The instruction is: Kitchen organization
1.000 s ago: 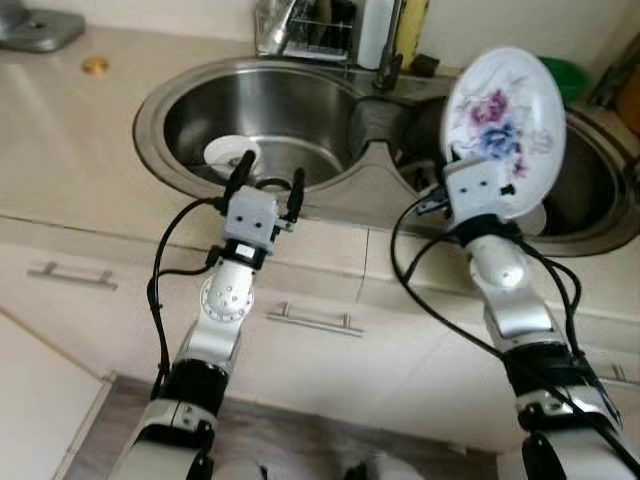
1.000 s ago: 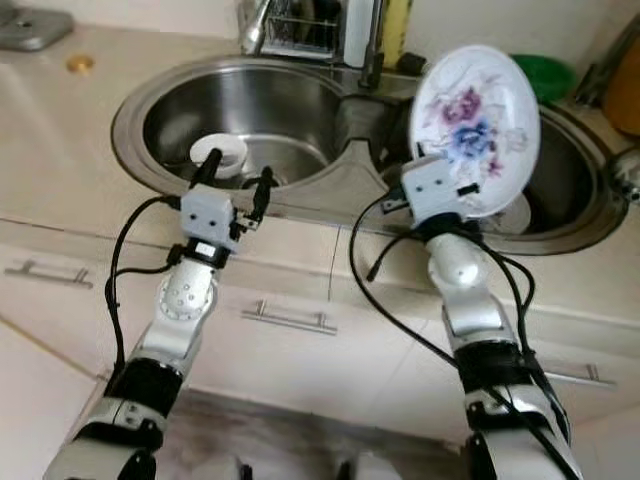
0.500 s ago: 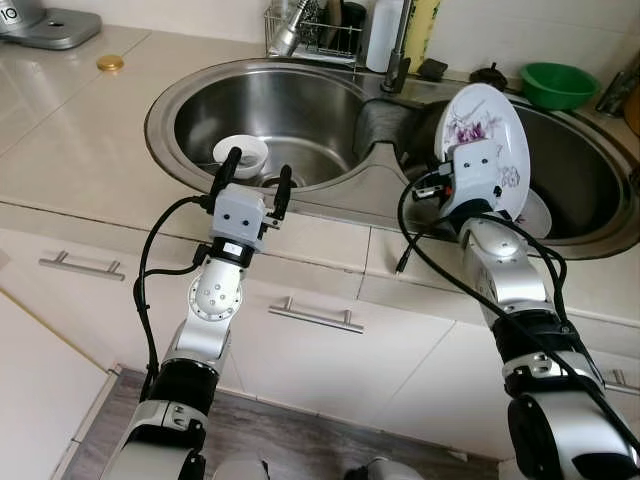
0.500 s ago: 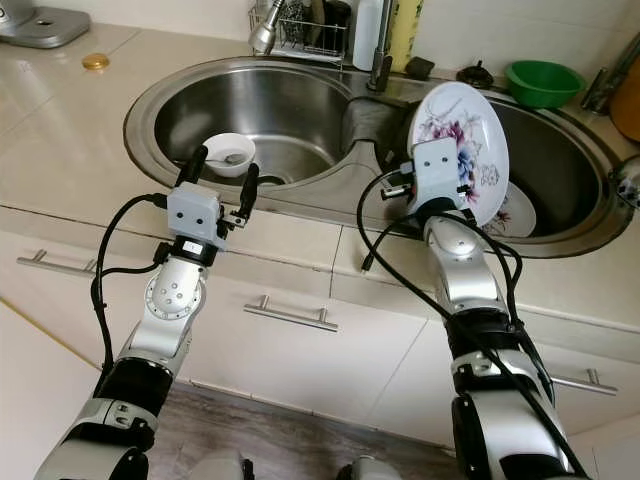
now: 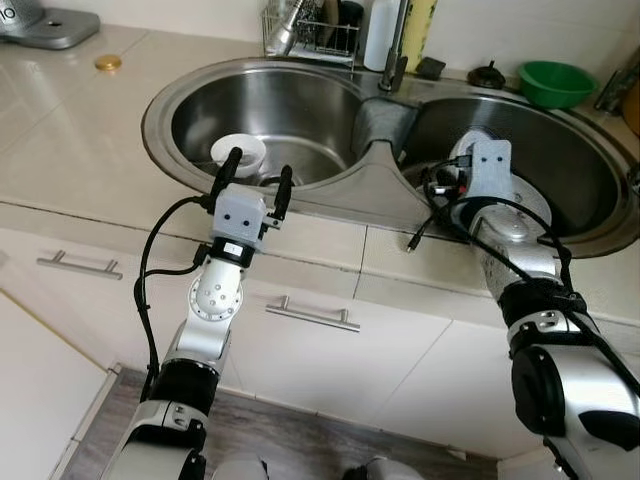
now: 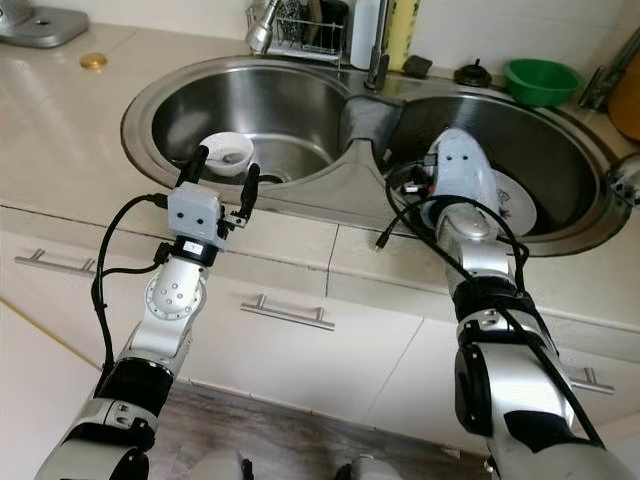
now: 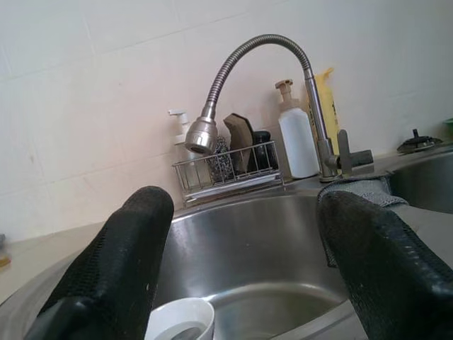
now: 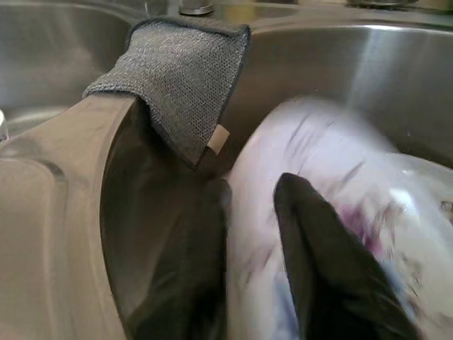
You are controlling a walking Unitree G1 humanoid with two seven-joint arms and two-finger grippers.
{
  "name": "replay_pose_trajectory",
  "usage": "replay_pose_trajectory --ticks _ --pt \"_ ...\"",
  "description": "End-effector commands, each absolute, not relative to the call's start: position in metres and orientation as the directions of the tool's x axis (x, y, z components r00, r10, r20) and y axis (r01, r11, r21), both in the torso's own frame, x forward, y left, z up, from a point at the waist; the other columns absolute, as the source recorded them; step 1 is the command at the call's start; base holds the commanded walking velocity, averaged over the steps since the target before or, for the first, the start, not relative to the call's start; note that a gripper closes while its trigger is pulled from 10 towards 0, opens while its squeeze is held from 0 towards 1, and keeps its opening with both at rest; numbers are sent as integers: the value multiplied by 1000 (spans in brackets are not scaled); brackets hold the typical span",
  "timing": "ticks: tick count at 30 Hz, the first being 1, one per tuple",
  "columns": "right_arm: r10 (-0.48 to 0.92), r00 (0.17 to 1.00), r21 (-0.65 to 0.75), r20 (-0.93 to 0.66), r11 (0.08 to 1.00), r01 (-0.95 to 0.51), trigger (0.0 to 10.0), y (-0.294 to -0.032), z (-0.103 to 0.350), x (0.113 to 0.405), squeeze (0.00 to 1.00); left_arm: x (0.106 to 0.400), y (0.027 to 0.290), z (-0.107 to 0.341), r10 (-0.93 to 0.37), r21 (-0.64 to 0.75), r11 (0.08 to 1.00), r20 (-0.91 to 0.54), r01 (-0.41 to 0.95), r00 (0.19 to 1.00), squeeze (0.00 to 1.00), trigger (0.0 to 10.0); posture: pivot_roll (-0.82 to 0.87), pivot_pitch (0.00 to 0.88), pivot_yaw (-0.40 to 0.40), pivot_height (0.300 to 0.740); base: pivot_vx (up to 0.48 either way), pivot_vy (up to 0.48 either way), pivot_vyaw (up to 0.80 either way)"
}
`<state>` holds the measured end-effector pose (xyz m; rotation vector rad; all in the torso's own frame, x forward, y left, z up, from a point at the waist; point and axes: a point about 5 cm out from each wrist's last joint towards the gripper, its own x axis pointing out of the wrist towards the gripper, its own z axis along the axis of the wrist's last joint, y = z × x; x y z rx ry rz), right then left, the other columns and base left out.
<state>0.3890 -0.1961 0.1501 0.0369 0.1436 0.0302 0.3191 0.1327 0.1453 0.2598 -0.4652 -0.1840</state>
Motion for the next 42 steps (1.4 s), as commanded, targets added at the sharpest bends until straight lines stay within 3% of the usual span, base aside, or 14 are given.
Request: replay_pose_trajectory --ticks 1,10,18,24,25,26,32,42 --pt "9 985 42 -174 999 -2 10000 -202 141 386 1000 319 130 145 -249 296 946 410 131 878 0 10000 104 0 -56 740 0 0 0" --pt "48 998 -55 -46 997 -51 10000 -195 159 385 1000 319 128 143 -258 297 944 396 143 881 0 10000 98 0 -53 740 0 0 0" --pt "138 966 -161 217 981 -104 10000 -176 180 362 1000 317 127 141 -263 290 945 386 154 884 0 10000 90 0 -57 740 0 0 0" --pt "127 953 -184 274 980 -78 10000 -173 176 345 1000 316 126 140 -266 288 944 385 159 884 0 10000 79 0 -57 740 0 0 0" --pt "126 951 -197 281 978 -72 10000 -172 174 340 678 316 126 140 -267 288 944 385 160 883 0 10000 78 0 -57 740 0 0 0" --pt "119 949 -199 293 978 -61 10000 -171 172 334 0 316 126 140 -271 290 943 388 162 881 0 10000 78 0 -57 740 0 0 0" --pt "71 925 -186 374 982 0 10000 -172 162 305 0 316 126 141 -271 282 945 397 165 877 0 10000 75 0 -67 740 0 0 0" --pt "0 910 -181 414 980 83 10000 -180 164 292 0 316 124 139 -279 272 945 393 179 876 0 10000 69 0 -72 740 -189 0 0"
